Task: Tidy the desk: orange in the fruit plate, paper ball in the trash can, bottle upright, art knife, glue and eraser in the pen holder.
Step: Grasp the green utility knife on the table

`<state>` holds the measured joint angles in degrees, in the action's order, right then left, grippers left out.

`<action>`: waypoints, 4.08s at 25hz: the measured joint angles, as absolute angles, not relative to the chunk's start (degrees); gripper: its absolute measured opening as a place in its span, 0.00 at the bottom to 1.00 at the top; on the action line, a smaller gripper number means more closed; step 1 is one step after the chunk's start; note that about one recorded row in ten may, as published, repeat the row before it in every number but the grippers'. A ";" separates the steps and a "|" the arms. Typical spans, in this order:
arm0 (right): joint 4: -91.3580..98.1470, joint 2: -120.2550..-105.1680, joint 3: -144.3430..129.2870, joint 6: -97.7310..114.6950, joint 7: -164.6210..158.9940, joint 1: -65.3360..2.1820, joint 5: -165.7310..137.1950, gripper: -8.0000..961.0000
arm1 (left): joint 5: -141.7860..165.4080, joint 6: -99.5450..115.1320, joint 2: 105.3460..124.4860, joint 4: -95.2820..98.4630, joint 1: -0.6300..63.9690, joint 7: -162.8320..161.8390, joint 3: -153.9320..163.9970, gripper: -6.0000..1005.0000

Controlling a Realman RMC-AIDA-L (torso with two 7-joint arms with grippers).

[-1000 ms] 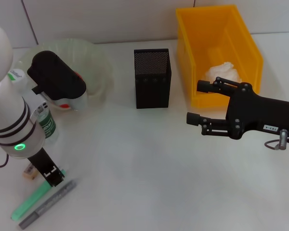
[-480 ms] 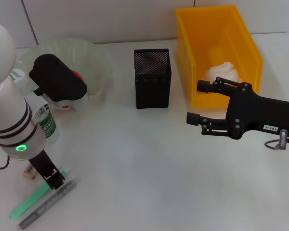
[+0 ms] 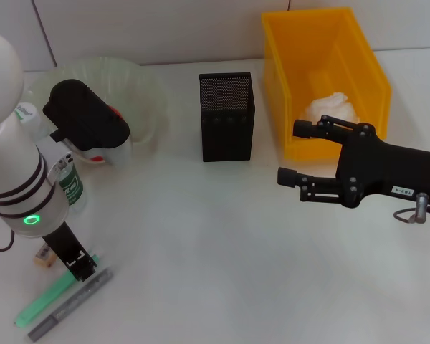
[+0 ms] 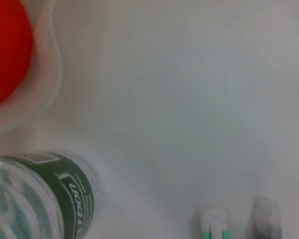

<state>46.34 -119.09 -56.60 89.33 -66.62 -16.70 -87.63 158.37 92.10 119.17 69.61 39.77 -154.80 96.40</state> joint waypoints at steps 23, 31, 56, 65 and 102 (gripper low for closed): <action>46.44 -119.09 -56.60 89.49 -66.62 -16.62 -87.62 0.87 | 158.38 91.59 119.18 68.70 39.82 -154.89 96.68 0.30; 46.50 -119.09 -56.60 89.57 -66.62 -16.50 -87.63 0.87 | 158.38 91.37 119.18 68.70 40.07 -155.22 96.42 0.30; 46.58 -119.18 -55.98 89.82 -66.62 -16.34 -87.63 0.87 | 158.38 91.62 119.17 68.56 40.34 -155.39 96.66 0.11; 46.59 -119.18 -55.98 89.83 -66.62 -16.43 -87.63 0.87 | 158.24 91.73 119.17 68.75 40.36 -155.37 96.61 0.09; 46.67 -119.18 -55.89 89.82 -66.62 -16.35 -87.58 0.87 | 156.77 91.39 119.18 69.13 41.17 -155.48 96.77 0.07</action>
